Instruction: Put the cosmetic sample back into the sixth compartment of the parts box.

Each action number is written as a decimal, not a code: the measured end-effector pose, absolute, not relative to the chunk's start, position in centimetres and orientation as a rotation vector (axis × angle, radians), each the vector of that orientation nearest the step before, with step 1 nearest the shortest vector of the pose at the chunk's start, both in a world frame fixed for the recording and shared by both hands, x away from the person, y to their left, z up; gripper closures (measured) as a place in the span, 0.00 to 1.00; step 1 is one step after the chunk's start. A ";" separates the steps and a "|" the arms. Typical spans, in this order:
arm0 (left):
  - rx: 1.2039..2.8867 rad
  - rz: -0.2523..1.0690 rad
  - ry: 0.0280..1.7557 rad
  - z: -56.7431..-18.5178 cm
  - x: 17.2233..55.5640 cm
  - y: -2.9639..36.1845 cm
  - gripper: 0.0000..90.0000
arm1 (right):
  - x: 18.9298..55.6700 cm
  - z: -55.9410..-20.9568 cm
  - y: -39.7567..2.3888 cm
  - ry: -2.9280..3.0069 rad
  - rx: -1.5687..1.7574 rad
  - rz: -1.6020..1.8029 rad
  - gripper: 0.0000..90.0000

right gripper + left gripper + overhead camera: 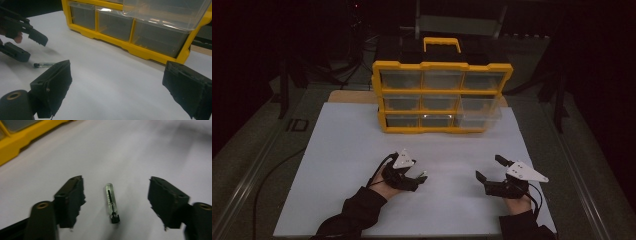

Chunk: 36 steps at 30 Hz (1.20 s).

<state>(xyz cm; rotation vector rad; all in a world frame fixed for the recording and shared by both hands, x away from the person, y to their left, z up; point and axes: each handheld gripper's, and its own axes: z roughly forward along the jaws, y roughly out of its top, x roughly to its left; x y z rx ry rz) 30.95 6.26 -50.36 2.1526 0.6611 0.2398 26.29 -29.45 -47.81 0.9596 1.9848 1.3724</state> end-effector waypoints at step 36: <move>2.324 0.218 0.765 -51.6 32.1 4.4 0.89 | 26.3 -47.8 -29.4 1.995 0.956 1.379 0.10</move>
